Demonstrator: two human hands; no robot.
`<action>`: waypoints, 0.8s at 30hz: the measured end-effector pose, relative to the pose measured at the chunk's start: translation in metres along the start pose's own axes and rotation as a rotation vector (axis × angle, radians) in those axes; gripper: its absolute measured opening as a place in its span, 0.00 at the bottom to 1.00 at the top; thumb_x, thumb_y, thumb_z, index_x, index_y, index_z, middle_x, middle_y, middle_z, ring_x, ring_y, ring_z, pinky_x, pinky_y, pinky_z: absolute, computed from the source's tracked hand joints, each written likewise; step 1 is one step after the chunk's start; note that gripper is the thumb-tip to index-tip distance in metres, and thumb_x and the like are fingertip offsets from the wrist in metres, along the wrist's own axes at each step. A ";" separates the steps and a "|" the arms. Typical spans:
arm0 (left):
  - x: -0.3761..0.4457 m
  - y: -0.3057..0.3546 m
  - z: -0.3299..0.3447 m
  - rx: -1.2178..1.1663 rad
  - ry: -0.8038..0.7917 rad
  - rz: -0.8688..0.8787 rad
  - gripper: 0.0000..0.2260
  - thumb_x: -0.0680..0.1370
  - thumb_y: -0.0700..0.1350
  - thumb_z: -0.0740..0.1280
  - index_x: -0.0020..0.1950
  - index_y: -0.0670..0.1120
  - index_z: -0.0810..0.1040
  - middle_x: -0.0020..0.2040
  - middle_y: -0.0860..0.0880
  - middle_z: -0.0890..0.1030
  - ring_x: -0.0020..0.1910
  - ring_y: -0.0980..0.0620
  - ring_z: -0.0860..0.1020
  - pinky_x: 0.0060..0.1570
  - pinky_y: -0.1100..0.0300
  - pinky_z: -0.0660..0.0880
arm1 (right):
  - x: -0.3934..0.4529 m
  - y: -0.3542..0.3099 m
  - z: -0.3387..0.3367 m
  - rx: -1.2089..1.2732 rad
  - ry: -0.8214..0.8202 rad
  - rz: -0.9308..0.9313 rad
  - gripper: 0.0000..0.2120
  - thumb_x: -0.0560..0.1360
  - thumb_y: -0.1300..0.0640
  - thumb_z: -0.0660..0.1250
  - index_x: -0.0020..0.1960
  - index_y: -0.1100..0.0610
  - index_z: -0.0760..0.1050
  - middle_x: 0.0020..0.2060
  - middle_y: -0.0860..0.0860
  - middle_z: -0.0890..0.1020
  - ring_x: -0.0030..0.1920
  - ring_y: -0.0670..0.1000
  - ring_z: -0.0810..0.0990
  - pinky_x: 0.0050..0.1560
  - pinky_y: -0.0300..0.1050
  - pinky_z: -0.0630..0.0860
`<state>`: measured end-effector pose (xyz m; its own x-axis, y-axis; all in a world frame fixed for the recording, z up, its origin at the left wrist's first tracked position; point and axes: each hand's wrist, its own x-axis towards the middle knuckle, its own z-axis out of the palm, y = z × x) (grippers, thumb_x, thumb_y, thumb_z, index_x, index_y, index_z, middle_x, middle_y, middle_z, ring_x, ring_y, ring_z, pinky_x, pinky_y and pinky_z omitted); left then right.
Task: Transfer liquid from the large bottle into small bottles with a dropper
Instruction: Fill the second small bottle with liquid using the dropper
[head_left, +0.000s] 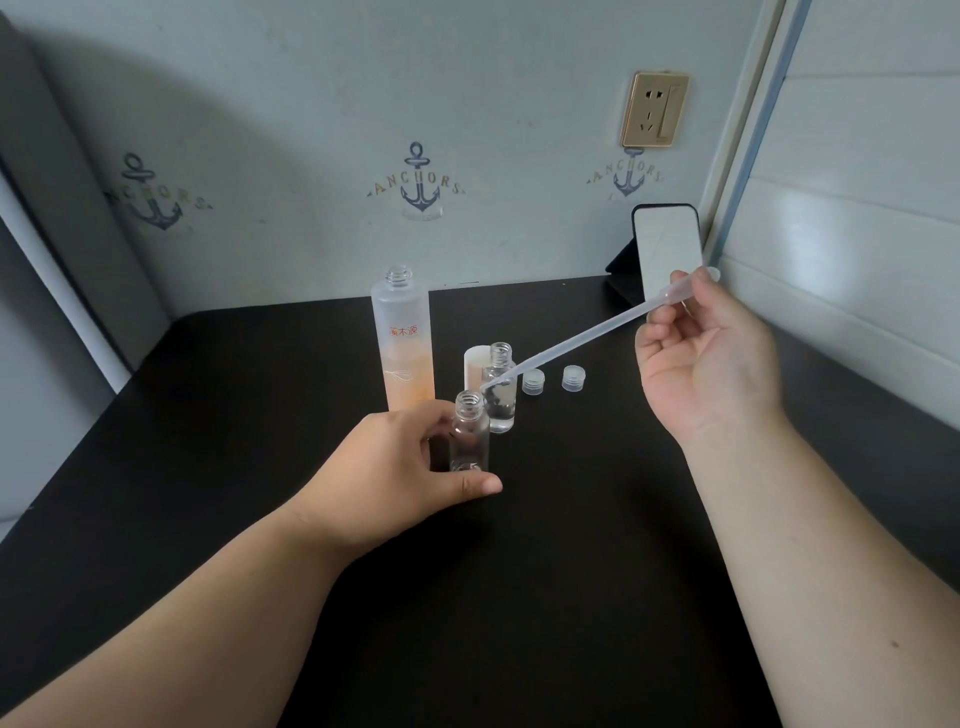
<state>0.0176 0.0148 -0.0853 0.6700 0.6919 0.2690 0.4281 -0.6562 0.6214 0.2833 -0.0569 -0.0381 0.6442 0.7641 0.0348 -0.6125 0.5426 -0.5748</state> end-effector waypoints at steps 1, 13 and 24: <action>-0.002 -0.001 -0.002 -0.023 0.002 0.012 0.22 0.65 0.71 0.73 0.52 0.61 0.78 0.39 0.69 0.78 0.34 0.61 0.76 0.34 0.70 0.70 | 0.000 0.000 0.000 0.000 0.004 0.001 0.07 0.78 0.59 0.70 0.51 0.62 0.80 0.34 0.51 0.80 0.31 0.47 0.76 0.32 0.37 0.73; 0.005 -0.010 -0.009 -0.342 0.544 -0.234 0.22 0.76 0.46 0.73 0.66 0.56 0.70 0.54 0.57 0.77 0.49 0.67 0.77 0.45 0.67 0.73 | 0.000 0.002 -0.001 0.045 0.009 0.010 0.05 0.78 0.60 0.71 0.49 0.62 0.81 0.35 0.52 0.82 0.32 0.48 0.79 0.33 0.38 0.75; 0.016 -0.018 0.002 -0.205 0.392 -0.276 0.17 0.78 0.53 0.71 0.65 0.61 0.71 0.47 0.69 0.77 0.47 0.70 0.77 0.44 0.70 0.70 | 0.001 0.004 -0.002 0.016 -0.074 0.010 0.08 0.78 0.59 0.71 0.42 0.61 0.84 0.40 0.51 0.86 0.41 0.49 0.85 0.40 0.39 0.78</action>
<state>0.0220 0.0367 -0.0935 0.2545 0.9174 0.3059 0.4032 -0.3881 0.8287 0.2822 -0.0545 -0.0425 0.6026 0.7929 0.0898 -0.6262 0.5397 -0.5627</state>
